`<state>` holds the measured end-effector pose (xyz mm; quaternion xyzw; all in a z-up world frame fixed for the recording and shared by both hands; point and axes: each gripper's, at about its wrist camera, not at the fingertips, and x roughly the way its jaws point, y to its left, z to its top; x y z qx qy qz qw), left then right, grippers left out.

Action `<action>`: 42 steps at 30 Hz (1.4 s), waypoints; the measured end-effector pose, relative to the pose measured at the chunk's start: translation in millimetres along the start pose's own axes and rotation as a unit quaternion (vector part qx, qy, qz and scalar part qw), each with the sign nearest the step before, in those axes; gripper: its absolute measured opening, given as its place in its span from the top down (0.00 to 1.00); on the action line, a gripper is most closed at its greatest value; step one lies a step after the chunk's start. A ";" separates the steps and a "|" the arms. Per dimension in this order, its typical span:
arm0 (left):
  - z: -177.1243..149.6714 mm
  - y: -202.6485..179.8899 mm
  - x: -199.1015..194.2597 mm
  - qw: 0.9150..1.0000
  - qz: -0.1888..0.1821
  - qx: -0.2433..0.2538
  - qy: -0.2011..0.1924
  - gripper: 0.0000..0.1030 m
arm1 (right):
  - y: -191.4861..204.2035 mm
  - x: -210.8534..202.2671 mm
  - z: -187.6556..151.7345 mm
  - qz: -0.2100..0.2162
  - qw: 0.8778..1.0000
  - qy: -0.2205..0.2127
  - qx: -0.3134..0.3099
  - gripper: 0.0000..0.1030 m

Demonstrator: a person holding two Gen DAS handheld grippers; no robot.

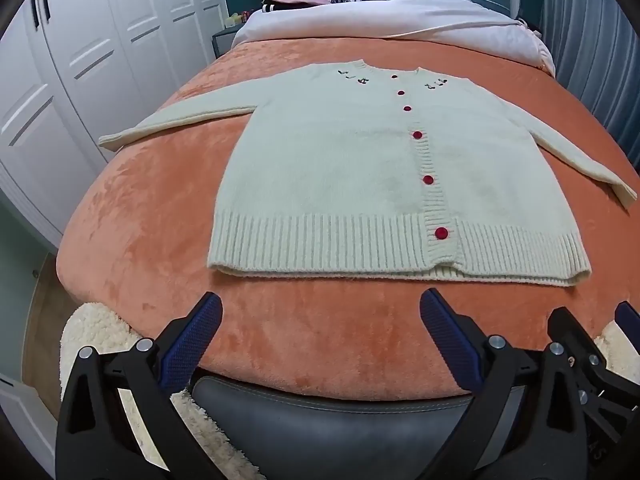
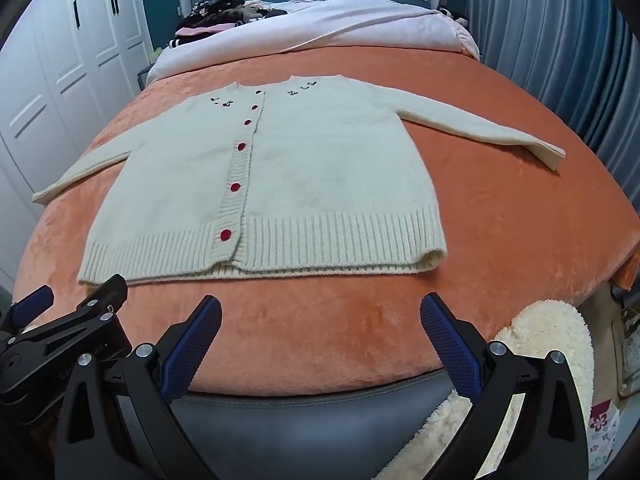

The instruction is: Fold small clothes

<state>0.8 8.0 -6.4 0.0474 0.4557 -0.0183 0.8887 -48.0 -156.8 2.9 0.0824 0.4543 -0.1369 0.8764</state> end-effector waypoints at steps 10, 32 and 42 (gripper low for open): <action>0.5 -0.6 0.6 1.000 0.003 0.001 0.003 0.07 | 0.9 1.2 0.5 -0.001 1.000 0.004 -0.002 0.05; -3.0 1.8 2.3 1.000 0.005 -0.001 0.007 0.08 | 1.6 3.2 -0.9 -0.002 1.000 0.008 -0.003 0.05; -3.3 1.9 2.6 1.000 0.005 -0.001 0.007 0.08 | 2.1 3.6 -1.1 -0.002 1.000 0.008 -0.004 0.05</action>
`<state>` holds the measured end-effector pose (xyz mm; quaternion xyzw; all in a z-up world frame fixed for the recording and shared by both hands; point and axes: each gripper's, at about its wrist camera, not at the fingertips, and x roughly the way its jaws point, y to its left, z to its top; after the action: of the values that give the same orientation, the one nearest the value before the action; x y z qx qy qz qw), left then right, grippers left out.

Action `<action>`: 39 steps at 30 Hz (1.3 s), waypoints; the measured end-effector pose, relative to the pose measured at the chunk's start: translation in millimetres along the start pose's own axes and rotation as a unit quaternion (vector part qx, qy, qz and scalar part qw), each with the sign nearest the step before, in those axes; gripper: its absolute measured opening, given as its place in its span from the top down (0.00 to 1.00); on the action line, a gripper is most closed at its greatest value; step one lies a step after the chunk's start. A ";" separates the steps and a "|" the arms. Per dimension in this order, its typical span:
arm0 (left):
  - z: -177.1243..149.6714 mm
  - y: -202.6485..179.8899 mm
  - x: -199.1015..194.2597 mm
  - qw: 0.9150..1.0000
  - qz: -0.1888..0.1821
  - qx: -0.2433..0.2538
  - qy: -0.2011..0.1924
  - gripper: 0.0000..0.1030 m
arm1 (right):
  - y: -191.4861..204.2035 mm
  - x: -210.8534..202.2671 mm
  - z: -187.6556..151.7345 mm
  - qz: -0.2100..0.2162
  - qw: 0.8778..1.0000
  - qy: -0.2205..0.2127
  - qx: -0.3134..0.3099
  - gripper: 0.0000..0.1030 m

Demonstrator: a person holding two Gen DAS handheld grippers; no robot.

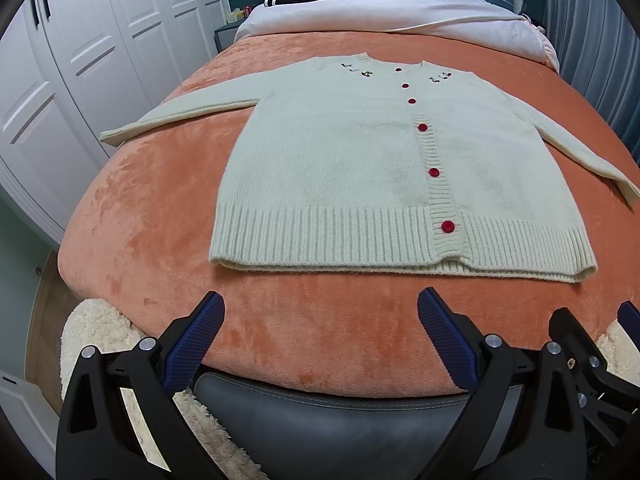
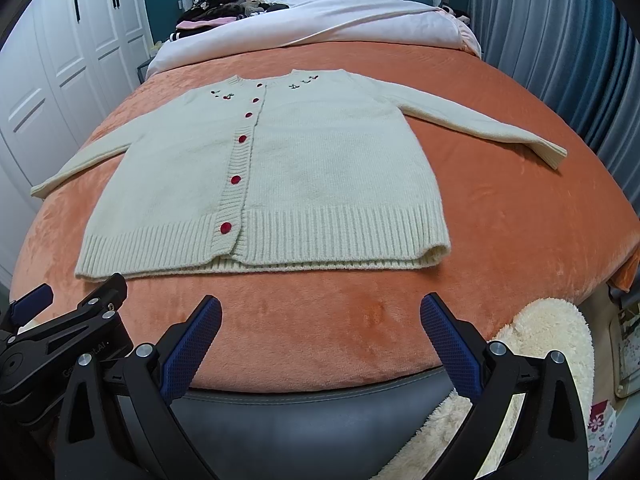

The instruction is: Fold small clothes

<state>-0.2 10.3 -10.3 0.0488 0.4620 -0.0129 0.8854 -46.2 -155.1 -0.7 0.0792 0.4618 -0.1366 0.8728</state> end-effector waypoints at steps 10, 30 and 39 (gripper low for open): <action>-0.3 0.0 -0.2 1.000 0.000 0.000 0.001 0.09 | 0.9 0.9 0.0 0.000 1.000 0.001 -0.001 0.05; -0.1 1.0 2.8 1.000 0.000 0.001 0.005 0.10 | 2.5 3.6 -1.8 0.001 1.000 0.005 0.001 0.05; 12.0 11.2 13.7 0.999 -0.031 -0.035 0.017 0.08 | -16.8 15.4 13.0 0.025 1.000 0.000 0.005 0.05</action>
<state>18.2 20.6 -13.8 0.0041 0.4787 -0.0230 0.8777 -33.0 -177.0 -6.4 0.0957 0.4590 -0.1169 0.8755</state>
